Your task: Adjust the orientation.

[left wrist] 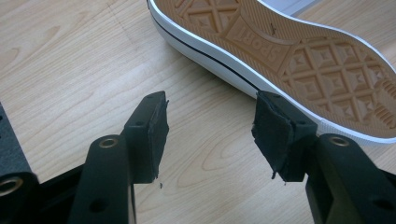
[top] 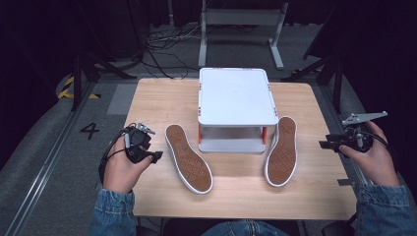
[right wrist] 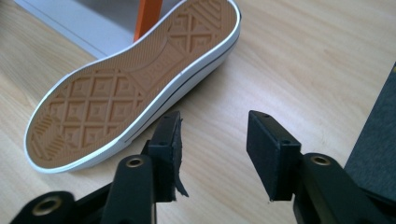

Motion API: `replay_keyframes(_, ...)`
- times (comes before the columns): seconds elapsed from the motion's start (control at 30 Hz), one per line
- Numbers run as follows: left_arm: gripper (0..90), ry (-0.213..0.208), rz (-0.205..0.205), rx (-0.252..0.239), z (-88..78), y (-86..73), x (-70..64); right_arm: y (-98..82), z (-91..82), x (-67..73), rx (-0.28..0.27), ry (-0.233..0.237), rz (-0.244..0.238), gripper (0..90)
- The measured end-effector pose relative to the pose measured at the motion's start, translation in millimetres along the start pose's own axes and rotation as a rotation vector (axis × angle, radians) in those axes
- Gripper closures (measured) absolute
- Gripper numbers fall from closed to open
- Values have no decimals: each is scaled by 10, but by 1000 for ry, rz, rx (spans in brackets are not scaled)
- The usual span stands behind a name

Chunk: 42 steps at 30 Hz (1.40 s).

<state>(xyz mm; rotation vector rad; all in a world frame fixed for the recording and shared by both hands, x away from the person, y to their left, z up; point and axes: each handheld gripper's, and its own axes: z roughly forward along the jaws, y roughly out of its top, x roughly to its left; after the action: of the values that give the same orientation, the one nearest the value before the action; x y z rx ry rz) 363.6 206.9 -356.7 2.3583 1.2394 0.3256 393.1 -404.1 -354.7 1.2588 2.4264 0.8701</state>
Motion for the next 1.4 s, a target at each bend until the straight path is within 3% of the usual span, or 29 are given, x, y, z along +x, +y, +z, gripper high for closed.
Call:
replay_keyframes(0.03, 514, -22, 8, 8, -6, 4, -1, -8, 0, -2, 10, 8, 13, 593)
replay_keyframes(0.13, 529, -30, 36, 21, -23, 27, -37, -17, -5, -2, 42, 39, 24, 619)
replay_keyframes(0.27, 557, -86, 10, 26, -13, 54, -38, 34, 19, 51, 67, 40, -14, 614)
replay_keyframes(0.37, 562, -97, 20, 27, -16, 67, -57, 40, 42, 69, 75, 46, -23, 618)
replay_keyframes(0.5, 637, -103, 28, 10, -23, 127, -92, 21, 71, 62, 85, 45, -8, 648)
replay_keyframes(0.67, 684, -134, 88, 33, 106, 249, -212, -2, 88, 67, 76, 48, -4, 700)
replay_keyframes(0.9, 791, -132, 109, 0, 248, 315, -230, -11, 117, 87, 70, 48, -14, 701)
replay_keyframes(1.03, 831, -154, 117, 72, 373, 318, -266, -7, 137, 99, 69, 49, -13, 701)
replay_keyframes(1.2, 840, -174, 145, 108, 490, 326, -339, 20, 138, 157, 66, 56, -38, 697)
replay_keyframes(1.4, 829, -145, 135, 185, 547, 264, -345, 49, 144, 216, 67, 57, -63, 686)
